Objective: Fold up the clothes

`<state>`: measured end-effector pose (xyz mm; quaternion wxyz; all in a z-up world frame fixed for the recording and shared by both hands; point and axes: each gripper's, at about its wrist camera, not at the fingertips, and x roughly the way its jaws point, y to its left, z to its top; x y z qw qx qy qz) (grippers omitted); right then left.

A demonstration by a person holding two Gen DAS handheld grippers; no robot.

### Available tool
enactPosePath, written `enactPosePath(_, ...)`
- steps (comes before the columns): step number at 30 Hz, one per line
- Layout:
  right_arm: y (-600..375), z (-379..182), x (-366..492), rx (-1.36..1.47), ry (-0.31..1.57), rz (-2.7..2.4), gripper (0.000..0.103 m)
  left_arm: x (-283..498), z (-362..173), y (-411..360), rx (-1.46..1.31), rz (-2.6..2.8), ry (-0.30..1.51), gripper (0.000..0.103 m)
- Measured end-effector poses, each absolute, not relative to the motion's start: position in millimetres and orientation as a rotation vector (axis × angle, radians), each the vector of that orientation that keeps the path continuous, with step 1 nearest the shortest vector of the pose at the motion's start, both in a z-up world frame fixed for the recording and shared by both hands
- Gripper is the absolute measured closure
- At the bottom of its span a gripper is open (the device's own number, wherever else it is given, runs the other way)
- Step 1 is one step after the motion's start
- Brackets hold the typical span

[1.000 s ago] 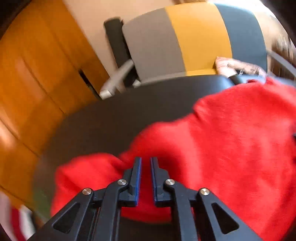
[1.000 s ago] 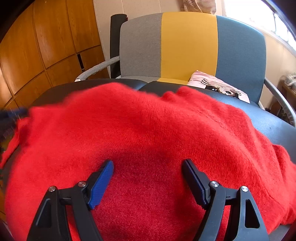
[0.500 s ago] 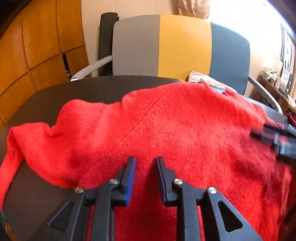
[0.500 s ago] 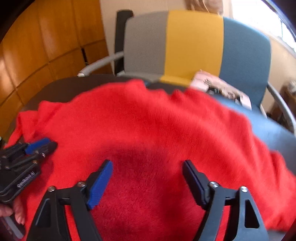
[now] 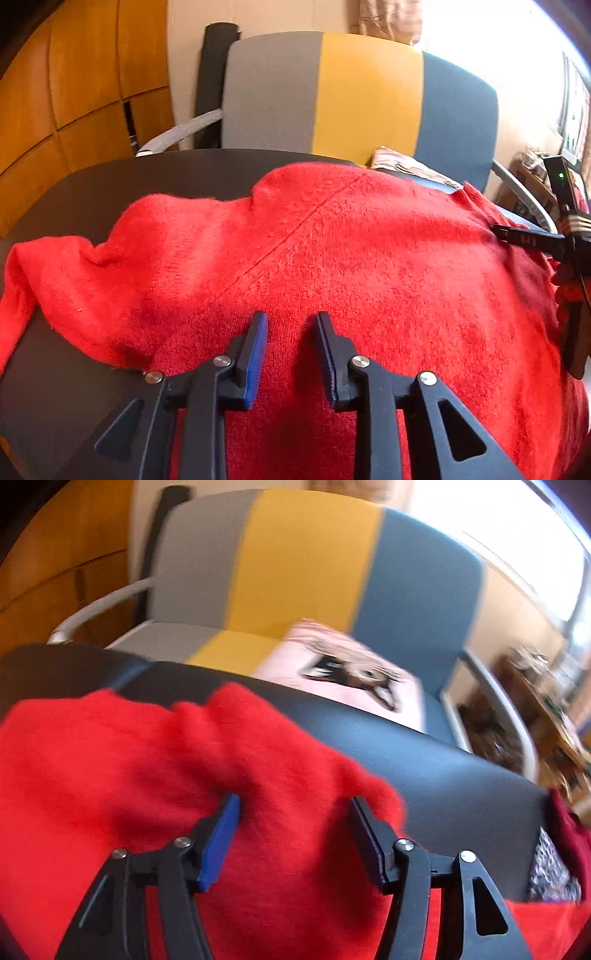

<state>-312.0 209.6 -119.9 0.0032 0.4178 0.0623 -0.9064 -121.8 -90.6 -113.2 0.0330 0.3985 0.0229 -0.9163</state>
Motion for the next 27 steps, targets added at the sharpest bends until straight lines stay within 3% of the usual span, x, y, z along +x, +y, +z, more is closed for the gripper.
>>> enactPosePath(2,221,-120,-319,1.328,0.114,-2.855,0.038,-126,-115,-83,1.229,-2.827,0.024,0.075)
enactPosePath(6,213,-117,-330,1.318,0.196,-2.840,0.033,-128,-115,-86,1.231,-2.846,0.060,0.074)
enactPosePath(11,227,-90,-287,1.252,-0.049,-2.789,0.039,-127,-114,-94,1.237,-2.867,0.128,0.074)
enactPosePath(18,205,-113,-217,1.282,0.075,-2.726,0.033,-131,-114,-88,1.234,-2.831,0.029,0.071)
enactPosePath(23,220,-113,-237,1.293,0.064,-2.751,0.031,-142,-110,-90,1.301,-2.826,-0.018,0.071)
enactPosePath(25,225,-101,-227,1.292,0.042,-2.725,0.040,-129,-101,-99,1.318,-2.841,-0.020,0.071)
enactPosePath(27,240,-83,-200,1.230,-0.086,-2.722,0.040,-104,-93,-116,1.289,-2.867,0.076,0.071)
